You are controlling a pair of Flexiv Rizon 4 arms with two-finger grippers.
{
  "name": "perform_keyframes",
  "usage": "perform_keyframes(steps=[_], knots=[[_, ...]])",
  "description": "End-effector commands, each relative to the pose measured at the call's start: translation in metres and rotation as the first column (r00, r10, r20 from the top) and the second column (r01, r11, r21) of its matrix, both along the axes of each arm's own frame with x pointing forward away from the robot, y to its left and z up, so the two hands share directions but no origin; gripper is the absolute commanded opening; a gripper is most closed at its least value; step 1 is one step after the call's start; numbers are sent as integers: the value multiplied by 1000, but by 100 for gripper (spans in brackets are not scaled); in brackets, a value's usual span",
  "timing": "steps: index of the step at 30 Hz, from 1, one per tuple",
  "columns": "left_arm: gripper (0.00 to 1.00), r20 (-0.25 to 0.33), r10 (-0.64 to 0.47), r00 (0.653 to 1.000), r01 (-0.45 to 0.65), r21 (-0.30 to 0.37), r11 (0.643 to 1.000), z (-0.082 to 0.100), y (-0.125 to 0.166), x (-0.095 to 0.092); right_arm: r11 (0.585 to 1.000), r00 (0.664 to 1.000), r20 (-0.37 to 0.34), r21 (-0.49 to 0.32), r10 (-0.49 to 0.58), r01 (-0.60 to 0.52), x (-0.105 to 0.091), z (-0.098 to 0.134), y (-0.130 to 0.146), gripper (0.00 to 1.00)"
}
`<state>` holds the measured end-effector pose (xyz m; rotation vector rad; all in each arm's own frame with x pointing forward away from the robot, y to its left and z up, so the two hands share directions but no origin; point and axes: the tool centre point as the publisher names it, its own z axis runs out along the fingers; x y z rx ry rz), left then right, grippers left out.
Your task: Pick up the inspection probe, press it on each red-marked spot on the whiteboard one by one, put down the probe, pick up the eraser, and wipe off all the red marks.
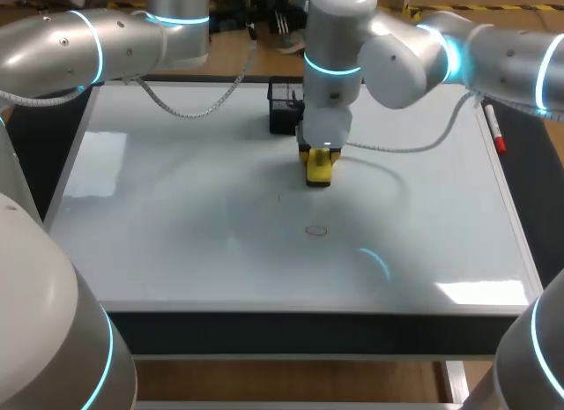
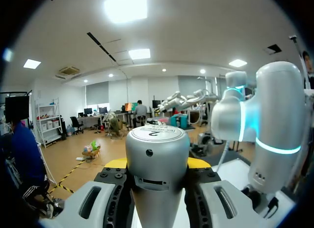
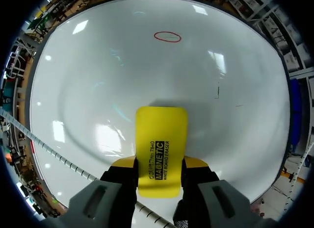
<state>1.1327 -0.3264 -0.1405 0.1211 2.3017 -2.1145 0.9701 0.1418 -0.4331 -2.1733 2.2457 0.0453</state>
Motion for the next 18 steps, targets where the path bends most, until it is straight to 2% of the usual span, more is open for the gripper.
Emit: perform_keyframes(steps=[1,12,18], knots=[[0,-2,-2,1000,2,2,1000,2,0,1,1000,1000,0,0,-19,19,0,-9,-20,0],[0,-2,-2,1000,2,2,1000,2,0,1,994,995,-14,-34,-101,100,-1,-16,-67,0],[0,-2,-2,1000,2,2,1000,2,0,1,992,992,-9,-39,-124,124,0,-11,-81,0]])
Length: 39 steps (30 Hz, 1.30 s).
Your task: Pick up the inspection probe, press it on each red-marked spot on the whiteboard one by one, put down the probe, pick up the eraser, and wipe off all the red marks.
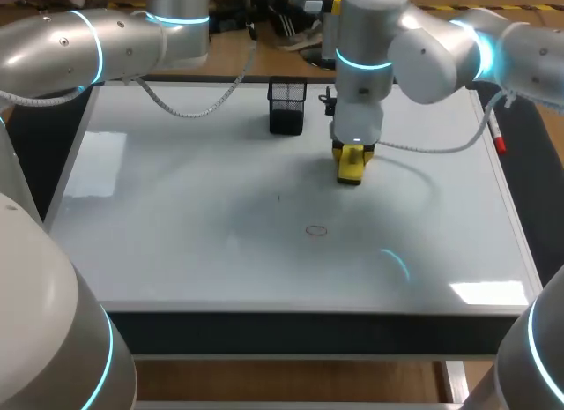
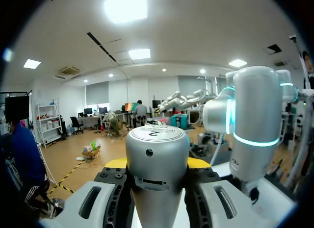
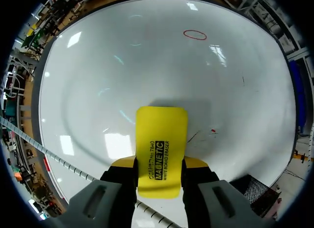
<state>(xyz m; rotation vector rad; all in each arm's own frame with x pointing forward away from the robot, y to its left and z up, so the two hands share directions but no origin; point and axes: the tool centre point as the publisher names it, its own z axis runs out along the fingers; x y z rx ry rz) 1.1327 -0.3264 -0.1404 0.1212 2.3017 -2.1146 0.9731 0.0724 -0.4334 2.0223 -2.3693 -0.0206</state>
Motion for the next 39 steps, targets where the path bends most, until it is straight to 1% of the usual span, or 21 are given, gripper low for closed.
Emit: perform_keyframes(steps=[1,6,11,14,17,23,26,27,32,35,39], knots=[[0,-2,-2,1000,2,2,1000,2,0,1,1000,1000,12,1,-4,4,-3,-10,-15,0],[0,-2,-2,1000,2,2,1000,2,0,1,1000,999,18,-2,-28,28,-5,4,-37,0],[0,-2,-2,1000,2,2,1000,2,0,1,997,997,28,-27,-73,74,-8,19,-70,0],[0,-2,-2,1000,2,2,1000,2,0,1,992,992,35,-26,-119,120,-9,27,-90,0],[0,-2,-2,1000,2,2,1000,2,0,1,987,986,51,-29,-157,159,-11,33,-109,0],[0,-2,-2,1000,2,2,1000,2,0,1,971,971,41,-20,-235,236,-16,40,-139,0],[0,-2,-2,1000,2,2,1000,2,0,1,963,962,26,-8,-271,271,-19,41,-151,0],[0,-2,-2,1000,2,2,1000,2,0,1,960,960,27,-19,-279,279,-21,41,-154,0],[0,-2,-2,1000,2,2,1000,2,0,1,948,948,-4,-13,-317,317,-26,43,-167,0],[0,-2,-2,1000,2,2,1000,2,0,1,944,944,-1,-13,-330,330,-29,45,-171,0],[0,-2,-2,1000,2,2,1000,2,0,1,933,932,-21,2,-361,361,-32,46,-174,0]])
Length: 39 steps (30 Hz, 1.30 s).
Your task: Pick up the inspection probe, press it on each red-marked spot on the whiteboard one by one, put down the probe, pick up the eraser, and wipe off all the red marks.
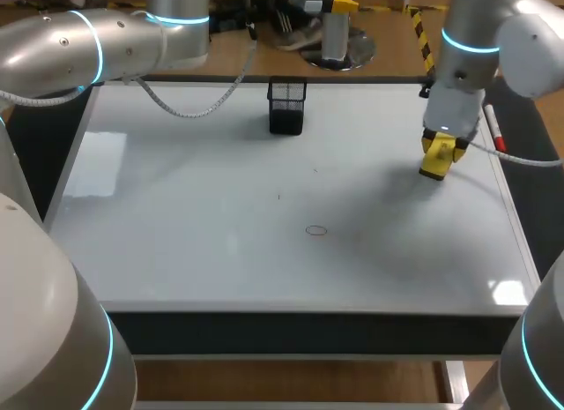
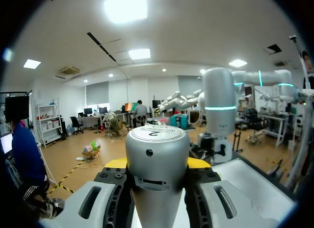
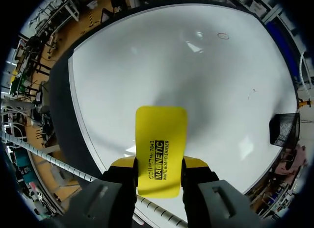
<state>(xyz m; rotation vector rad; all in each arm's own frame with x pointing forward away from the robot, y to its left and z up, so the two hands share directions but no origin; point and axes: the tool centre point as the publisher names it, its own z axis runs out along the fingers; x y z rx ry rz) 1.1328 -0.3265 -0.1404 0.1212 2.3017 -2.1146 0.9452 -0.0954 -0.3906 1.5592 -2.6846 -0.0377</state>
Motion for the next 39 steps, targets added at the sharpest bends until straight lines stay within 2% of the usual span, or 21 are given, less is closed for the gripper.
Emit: perform_keyframes(steps=[1,28,35,39], knots=[[0,-2,-2,1000,2,2,1000,2,0,1,1000,1000,-4,8,-28,28,-4,4,-7,0],[0,-2,-2,1000,2,2,1000,2,0,1,1000,1000,-4,8,-28,28,-4,4,-7,0],[0,36,-40,999,40,9,999,8,-5,-34,1000,1000,-4,8,-28,28,-4,4,-7,0],[0,54,-73,996,73,13,997,12,-9,-61,1000,1000,-4,8,-28,28,-4,4,-7,0]])
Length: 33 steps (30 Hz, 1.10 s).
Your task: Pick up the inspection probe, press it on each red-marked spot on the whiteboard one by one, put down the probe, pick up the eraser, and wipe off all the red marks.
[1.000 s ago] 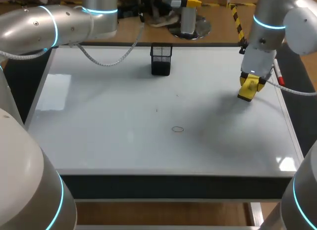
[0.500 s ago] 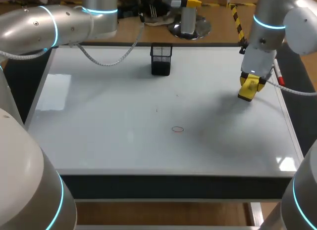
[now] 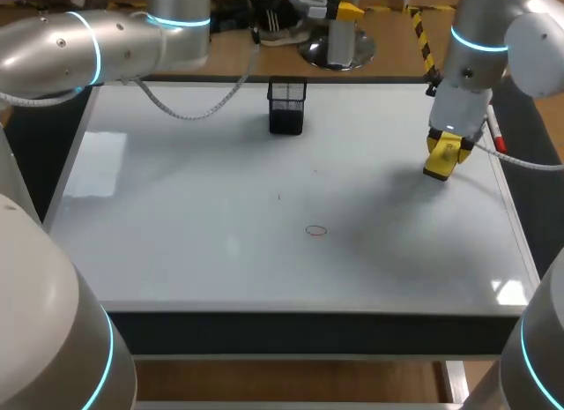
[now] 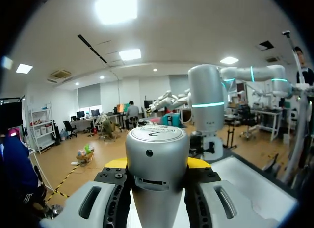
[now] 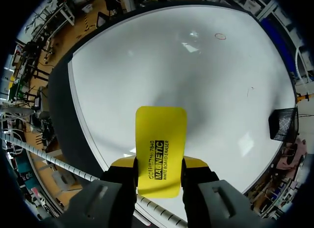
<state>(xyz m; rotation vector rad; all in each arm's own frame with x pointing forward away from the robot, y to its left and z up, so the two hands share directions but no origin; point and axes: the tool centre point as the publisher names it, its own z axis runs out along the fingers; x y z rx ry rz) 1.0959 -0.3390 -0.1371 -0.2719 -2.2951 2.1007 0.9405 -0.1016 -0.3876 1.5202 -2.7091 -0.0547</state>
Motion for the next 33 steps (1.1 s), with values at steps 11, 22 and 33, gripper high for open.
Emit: perform_keyframes(steps=[11,22,33], knots=[[0,7,-77,997,77,23,997,8,6,-107,1000,1000,0,-2,2,-2,0,1,-1,0],[0,-33,-144,989,145,33,989,-17,22,-185,1000,1000,0,-2,2,-2,0,1,-1,0],[0,-74,-210,975,212,22,977,-38,30,-240,1000,1000,0,-2,2,-2,0,1,-1,0]])
